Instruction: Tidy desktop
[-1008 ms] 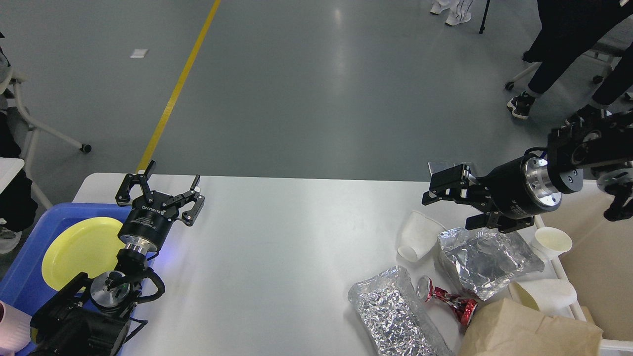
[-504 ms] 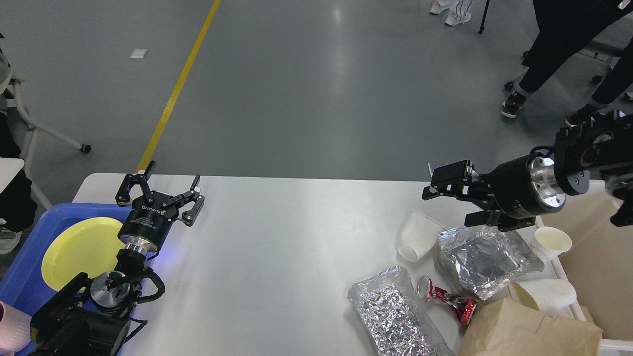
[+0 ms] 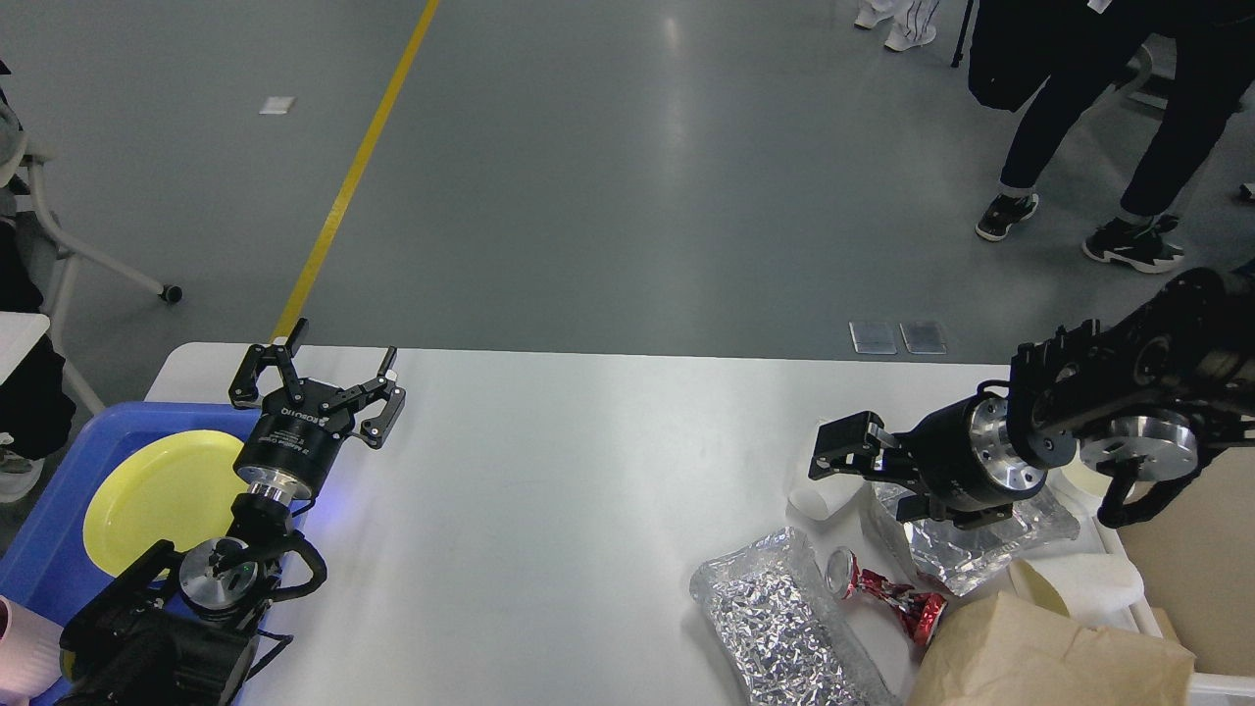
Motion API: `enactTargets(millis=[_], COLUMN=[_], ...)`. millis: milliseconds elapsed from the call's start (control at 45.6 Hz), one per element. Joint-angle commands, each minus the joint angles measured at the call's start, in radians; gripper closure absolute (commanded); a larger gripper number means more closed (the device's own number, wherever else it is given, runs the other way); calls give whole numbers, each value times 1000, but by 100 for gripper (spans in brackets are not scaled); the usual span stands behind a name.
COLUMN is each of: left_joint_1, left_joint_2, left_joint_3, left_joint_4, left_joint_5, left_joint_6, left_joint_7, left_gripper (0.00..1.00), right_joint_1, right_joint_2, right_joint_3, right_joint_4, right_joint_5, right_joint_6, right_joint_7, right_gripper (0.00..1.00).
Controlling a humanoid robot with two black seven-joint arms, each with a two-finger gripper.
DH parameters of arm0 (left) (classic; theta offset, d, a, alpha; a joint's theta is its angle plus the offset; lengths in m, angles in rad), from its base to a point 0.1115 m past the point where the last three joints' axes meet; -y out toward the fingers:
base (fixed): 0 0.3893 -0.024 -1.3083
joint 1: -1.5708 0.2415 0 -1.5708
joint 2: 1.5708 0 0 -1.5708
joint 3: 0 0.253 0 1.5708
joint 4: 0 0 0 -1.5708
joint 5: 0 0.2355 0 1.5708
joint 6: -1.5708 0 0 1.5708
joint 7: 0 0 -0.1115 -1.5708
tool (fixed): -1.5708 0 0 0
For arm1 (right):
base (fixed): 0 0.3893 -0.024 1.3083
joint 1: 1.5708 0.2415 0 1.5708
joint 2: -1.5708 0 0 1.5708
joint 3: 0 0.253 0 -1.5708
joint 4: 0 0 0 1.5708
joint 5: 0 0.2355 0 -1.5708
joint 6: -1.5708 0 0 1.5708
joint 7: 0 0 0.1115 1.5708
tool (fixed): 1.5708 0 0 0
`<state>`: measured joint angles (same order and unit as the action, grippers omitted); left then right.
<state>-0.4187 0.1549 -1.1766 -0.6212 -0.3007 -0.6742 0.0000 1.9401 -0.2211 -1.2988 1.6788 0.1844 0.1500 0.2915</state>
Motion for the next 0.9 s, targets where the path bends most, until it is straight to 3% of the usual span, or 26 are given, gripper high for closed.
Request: enactTargets(millis=[0,307,657,876], left_joint_1=[0,0,0,0], left_joint_2=[0,0,0,0], left_joint_3=[2,0,2,2], left_joint_4=[0,2,2,0], left_joint_5=[0,-1,-1,0], left_joint_6=[-2,-2,-2,-2], left_joint_7=[0,0,0,0], left_gripper=[4,4,4,4], right_joint_1=[-20,-107,-314,-417], right_joint_2=[40,16,-233,-337], right_joint_3=[1,-46,-93,-50], right_joint_4=[2,12,1,-158], right_joint_5=[12,17,36,300], right_joint_6=[-1,-4,-30,-37], right_joint_7=[0,0,-14,-23], right_gripper=[0,0,0,0])
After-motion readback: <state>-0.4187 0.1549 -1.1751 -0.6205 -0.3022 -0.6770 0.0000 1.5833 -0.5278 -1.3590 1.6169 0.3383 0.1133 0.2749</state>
